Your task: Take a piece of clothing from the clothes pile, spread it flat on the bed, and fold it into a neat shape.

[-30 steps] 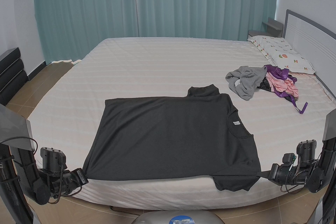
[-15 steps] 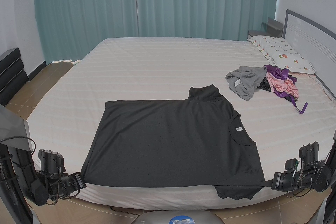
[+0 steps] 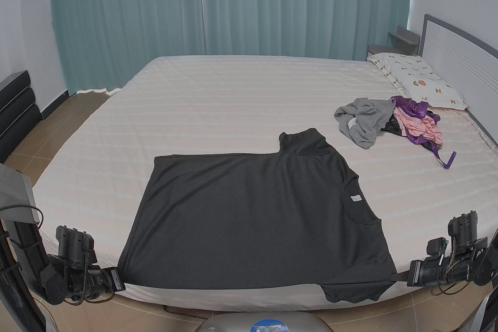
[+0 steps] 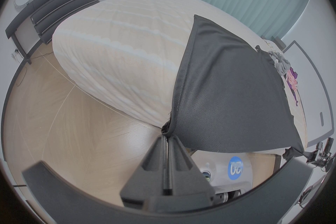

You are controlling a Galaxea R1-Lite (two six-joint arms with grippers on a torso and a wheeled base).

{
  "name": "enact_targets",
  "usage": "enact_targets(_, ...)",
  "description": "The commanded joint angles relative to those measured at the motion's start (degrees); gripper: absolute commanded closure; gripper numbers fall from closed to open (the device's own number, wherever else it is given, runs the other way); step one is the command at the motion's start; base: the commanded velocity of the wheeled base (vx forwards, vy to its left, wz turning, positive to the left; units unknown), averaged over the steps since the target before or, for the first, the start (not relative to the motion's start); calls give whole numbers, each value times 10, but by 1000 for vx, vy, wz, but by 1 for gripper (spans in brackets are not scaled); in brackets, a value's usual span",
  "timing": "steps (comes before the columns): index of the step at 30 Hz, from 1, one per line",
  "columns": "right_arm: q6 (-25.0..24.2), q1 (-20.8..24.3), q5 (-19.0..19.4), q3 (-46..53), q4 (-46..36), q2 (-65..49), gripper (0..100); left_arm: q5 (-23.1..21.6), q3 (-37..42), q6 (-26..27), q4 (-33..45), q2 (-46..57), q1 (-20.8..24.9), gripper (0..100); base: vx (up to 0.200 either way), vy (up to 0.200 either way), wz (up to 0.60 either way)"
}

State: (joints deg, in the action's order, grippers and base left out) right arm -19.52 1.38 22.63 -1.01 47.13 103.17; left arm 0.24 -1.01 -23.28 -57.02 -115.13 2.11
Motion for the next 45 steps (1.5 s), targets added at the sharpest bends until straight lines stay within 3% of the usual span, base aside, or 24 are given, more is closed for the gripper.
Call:
enact_targets(1, 0, 0, -1, 10, -8, -18, 100, 0, 8, 7, 15, 17, 0, 100, 0, 0, 0)
enact_targets(12, 1, 0, 1, 10, -81, -72, 100, 2, 8, 49, 92, 61, 1, 100, 0, 0, 0)
enact_targets(19, 1, -1, -1, 10, -79, -92, 100, 2, 8, 52, 94, 83, 2, 100, 0, 0, 0)
enact_targets(23, -4, -4, 1, -10, -65, -113, 100, 2, -25, 38, 91, 102, 1, 100, 0, 0, 0)
enact_targets(32, -10, -3, -6, -88, -65, -80, 100, 7, -121, -58, 85, 97, 4, 100, 0, 0, 0)
enact_targets(45, -47, -4, -10, -153, -67, -50, 100, 14, -143, -62, 85, 105, 7, 100, 0, 0, 0)
